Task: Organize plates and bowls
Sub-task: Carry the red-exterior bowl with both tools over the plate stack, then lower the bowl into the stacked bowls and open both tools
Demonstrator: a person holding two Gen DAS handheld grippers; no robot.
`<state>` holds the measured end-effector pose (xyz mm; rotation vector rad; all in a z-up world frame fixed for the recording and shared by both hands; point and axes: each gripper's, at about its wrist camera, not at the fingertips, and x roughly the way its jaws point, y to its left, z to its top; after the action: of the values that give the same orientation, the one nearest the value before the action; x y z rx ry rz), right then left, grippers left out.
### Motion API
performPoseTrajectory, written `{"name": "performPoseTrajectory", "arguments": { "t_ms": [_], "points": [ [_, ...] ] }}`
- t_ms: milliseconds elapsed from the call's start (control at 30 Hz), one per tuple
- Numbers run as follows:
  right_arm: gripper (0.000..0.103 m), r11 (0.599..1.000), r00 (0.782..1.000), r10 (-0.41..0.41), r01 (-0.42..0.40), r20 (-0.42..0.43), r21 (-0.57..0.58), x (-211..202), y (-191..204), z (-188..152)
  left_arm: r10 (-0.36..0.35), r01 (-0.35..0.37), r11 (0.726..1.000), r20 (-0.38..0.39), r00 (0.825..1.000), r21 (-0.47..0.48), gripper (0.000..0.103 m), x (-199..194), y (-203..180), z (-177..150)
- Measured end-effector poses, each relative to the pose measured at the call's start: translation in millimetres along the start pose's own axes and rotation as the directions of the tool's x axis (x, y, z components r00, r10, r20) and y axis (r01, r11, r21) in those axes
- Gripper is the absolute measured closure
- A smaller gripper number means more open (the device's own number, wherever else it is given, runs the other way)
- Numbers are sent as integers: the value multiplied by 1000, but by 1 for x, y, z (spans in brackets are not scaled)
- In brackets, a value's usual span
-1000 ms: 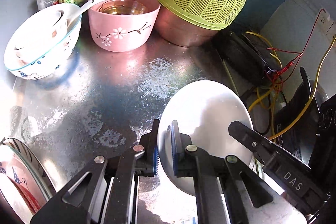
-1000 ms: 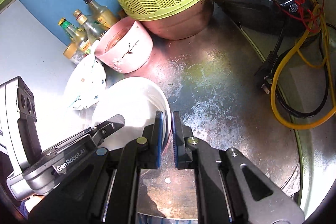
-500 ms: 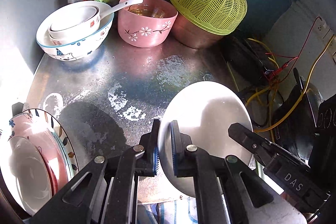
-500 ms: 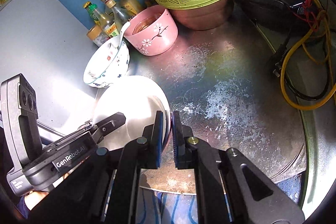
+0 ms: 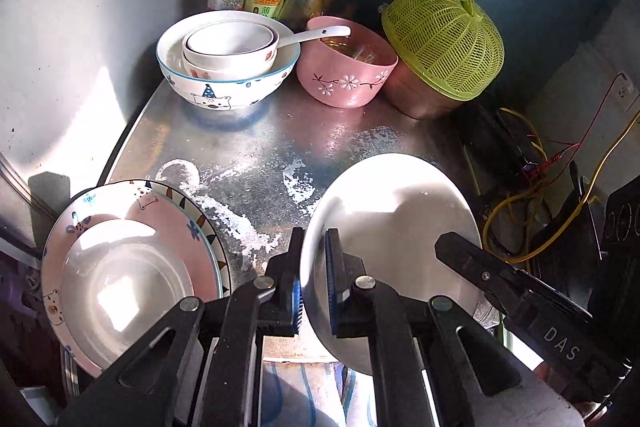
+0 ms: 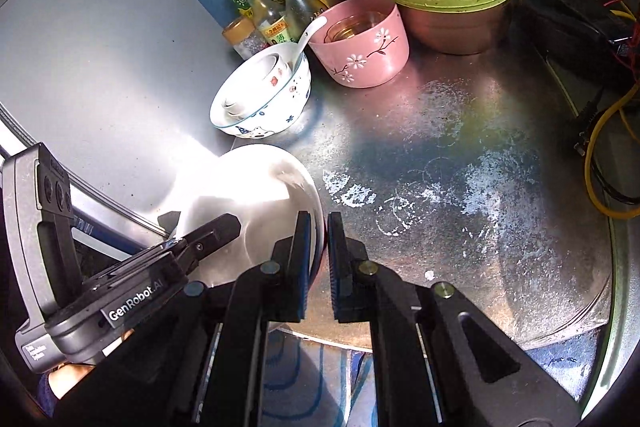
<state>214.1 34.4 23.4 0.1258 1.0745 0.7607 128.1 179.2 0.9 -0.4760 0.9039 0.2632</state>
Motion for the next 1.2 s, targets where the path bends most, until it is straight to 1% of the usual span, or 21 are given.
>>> {"name": "performPoseTrajectory", "arguments": {
  "t_ms": [367, 667, 933, 1200],
  "points": [
    [94, 991, 996, 66, -72, -58, -109, 27, 60, -5, 73, -67, 991, 45, 996, -116, 96, -33, 63, -10],
    [94, 975, 986, 99, -123, -136, -183, 60, 107, -16, 136, -126, 971, 38, 990, -205, 96, -46, 114, -21],
    [94, 966, 977, 95, -137, -192, -220, 86, 128, -20, 165, -157, 958, 11, 986, -241, 96, -42, 142, -28],
    [94, 964, 971, 81, -134, -226, -230, 103, 129, -23, 180, -179, 957, -17, 984, -230, 96, -33, 148, -29]
  ]
}}
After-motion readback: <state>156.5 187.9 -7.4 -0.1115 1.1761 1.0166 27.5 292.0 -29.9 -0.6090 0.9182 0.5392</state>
